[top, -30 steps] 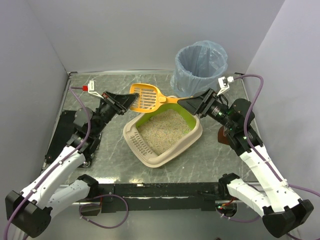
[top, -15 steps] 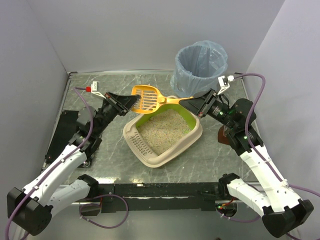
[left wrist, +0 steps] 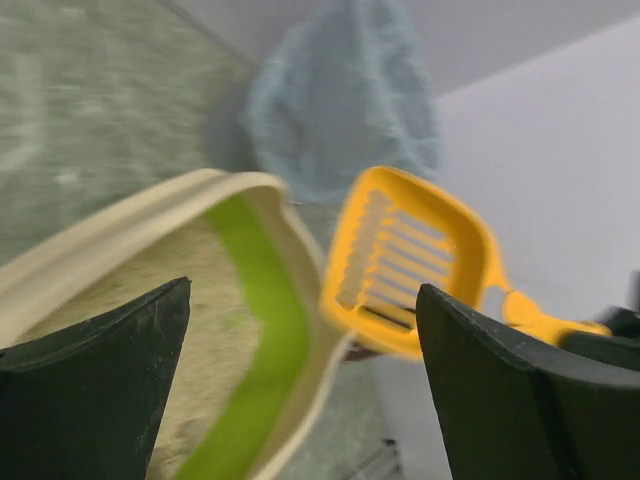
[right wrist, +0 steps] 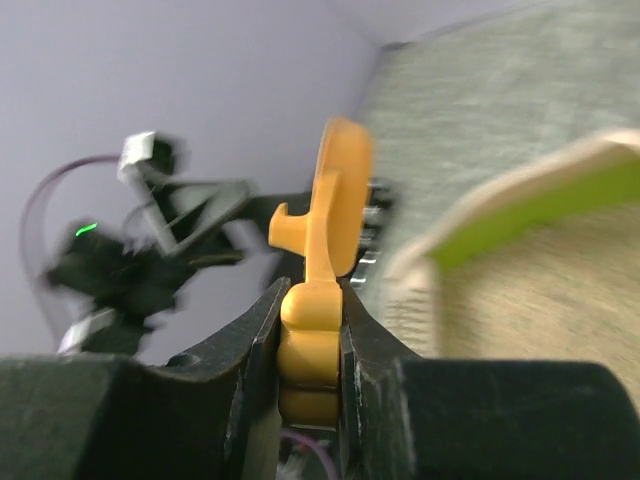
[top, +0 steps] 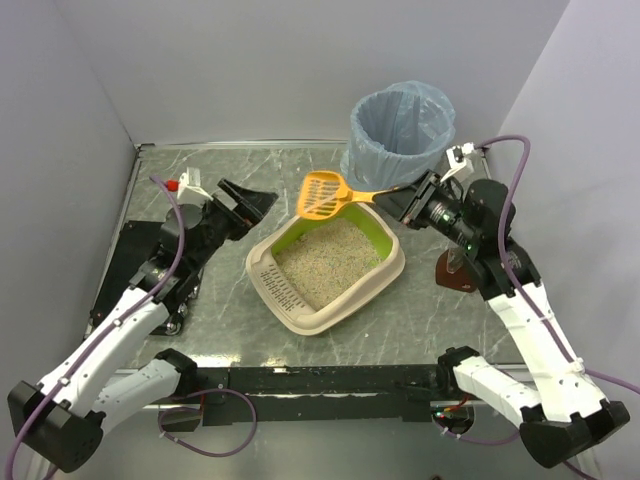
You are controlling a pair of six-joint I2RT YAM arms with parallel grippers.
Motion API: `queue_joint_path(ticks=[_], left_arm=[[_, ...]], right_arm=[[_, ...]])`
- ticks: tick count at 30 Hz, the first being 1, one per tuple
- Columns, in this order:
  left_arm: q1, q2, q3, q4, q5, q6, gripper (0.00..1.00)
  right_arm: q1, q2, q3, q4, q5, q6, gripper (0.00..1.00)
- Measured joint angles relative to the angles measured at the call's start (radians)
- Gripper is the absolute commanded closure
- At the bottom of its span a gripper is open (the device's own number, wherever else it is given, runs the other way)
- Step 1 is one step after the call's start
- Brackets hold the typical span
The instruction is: Clean the litter box
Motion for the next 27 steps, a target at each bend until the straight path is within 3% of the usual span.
queue_joint_path(ticks=[5,10,19,27], left_arm=[[0.000,-0.033,0.030,-0.306,-0.179,0.052,0.03],[0.002,-0.045,-0.069,-0.427,-0.199,0.071,0.03],[0.002,-0.033,-0.249,-0.413,-0.129,0.040,0.03],[0.003,0.089,-0.294,-0.251,-0.053,-0.010,0.03]], right_arm=[[-0.020,0.075,0.110,-0.244,0.144,-0.123,1.00],[-0.020,0.224,0.139,-0.402,0.227,-0.198,1.00],[-0.019,0.468,0.144,-0.401,0.250,-0.212,1.00],[-0.019,0.551,0.145,-0.282,0.220,-0.222,1.00]])
